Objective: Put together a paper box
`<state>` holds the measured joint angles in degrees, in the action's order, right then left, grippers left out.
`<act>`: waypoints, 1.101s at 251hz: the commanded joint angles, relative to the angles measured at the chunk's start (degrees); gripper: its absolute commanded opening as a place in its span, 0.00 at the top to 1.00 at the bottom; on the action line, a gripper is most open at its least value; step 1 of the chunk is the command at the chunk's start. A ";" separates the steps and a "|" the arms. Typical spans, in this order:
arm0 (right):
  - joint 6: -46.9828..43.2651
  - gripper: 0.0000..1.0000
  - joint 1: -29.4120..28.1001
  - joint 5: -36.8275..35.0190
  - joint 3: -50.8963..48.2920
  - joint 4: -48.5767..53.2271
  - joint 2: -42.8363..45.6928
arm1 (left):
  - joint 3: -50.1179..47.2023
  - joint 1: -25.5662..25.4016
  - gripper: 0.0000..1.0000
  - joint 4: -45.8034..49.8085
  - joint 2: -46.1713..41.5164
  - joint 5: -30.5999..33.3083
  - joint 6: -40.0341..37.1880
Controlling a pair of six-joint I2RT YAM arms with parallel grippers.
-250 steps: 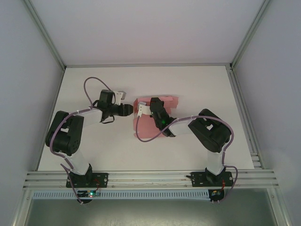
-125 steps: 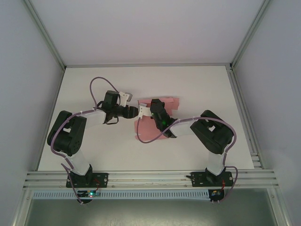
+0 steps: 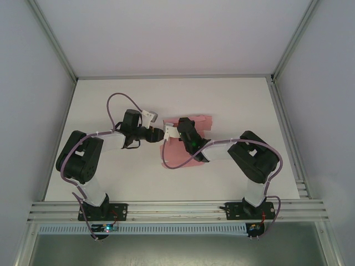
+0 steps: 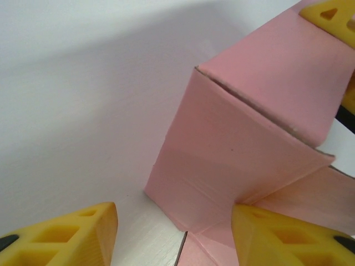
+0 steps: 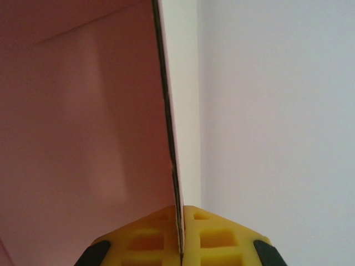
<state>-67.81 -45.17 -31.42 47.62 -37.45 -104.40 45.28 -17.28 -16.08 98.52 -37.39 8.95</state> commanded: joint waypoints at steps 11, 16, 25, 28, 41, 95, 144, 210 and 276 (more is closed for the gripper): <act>2.20 1.00 -0.36 2.13 0.48 3.78 0.85 | -2.18 -1.73 0.42 -2.93 -1.83 -5.04 -2.22; 2.29 1.00 -0.27 2.23 0.56 4.00 0.72 | -2.17 -1.62 0.42 -2.41 -1.96 -5.07 -2.49; 2.33 1.00 -0.19 2.32 0.56 4.05 0.70 | -2.04 -1.64 0.42 -1.20 -2.07 -5.47 -2.77; 2.33 1.00 -0.18 2.33 0.55 4.04 0.68 | -1.95 -1.63 0.42 -0.82 -2.10 -5.69 -2.84; 2.23 1.00 -0.14 2.41 0.56 4.29 0.62 | -1.89 -1.62 0.42 0.07 -2.02 -6.30 -3.00; 2.60 1.00 -0.44 4.25 0.24 5.76 1.45 | 0.50 -1.71 0.46 -3.32 0.17 -1.87 -1.06; 1.83 1.00 -2.38 2.03 -1.86 4.32 2.35 | -1.16 -2.78 0.46 -5.41 -0.12 4.50 -0.03; 5.11 1.00 -8.00 -11.12 -4.76 1.33 2.28 | -9.72 -10.82 0.46 -13.75 -3.94 26.34 1.37; 7.87 1.00 -9.93 -11.86 -8.10 0.63 2.18 | -11.14 -11.30 0.55 -22.08 -1.75 27.80 3.30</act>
<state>-62.85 -54.39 -43.18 42.28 -40.36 -102.26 33.95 -28.14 -30.30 96.09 -14.52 11.18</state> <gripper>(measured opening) 0.047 0.470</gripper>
